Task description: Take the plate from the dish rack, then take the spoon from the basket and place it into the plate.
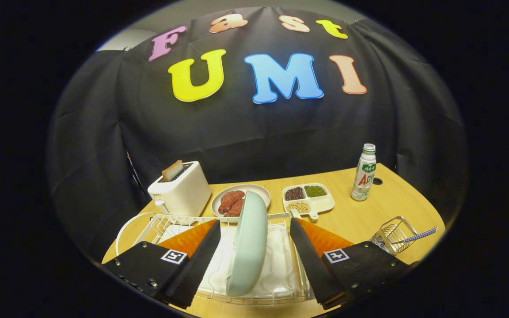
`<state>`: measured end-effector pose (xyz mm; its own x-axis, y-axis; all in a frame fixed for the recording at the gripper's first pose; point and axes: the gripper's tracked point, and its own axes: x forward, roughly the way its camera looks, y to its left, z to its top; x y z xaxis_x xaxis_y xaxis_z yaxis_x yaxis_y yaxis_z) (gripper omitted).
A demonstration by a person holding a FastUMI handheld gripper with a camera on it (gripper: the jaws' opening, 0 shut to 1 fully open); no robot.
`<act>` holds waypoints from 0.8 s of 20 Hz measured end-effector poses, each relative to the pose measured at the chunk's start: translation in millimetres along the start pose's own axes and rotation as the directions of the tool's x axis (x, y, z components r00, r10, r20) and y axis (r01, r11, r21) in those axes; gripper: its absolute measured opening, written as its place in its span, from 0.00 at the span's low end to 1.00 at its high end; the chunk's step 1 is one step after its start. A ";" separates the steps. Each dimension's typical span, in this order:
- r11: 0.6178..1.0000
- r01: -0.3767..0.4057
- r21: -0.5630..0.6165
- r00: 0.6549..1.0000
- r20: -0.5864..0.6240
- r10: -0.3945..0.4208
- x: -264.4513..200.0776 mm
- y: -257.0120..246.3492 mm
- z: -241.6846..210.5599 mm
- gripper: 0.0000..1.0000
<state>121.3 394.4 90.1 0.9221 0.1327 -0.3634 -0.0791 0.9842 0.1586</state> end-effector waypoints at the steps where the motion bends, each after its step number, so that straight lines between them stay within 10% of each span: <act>1: 1.000 0.004 0.011 1.000 -0.016 -0.003 6.9 1.4 -3.1 0.97; 9: 0.999 0.009 0.047 0.992 -0.128 -0.003 36.8 9.3 -27.3 0.84; 14: 0.995 0.081 0.052 0.980 -0.187 -0.070 41.5 -1.7 -36.0 0.38; 16: 0.993 0.111 0.048 0.976 -0.194 -0.100 43.2 -5.7 -36.4 0.36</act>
<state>147.8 398.7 40.2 0.8342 0.0543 -0.5487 0.0420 0.9860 0.1615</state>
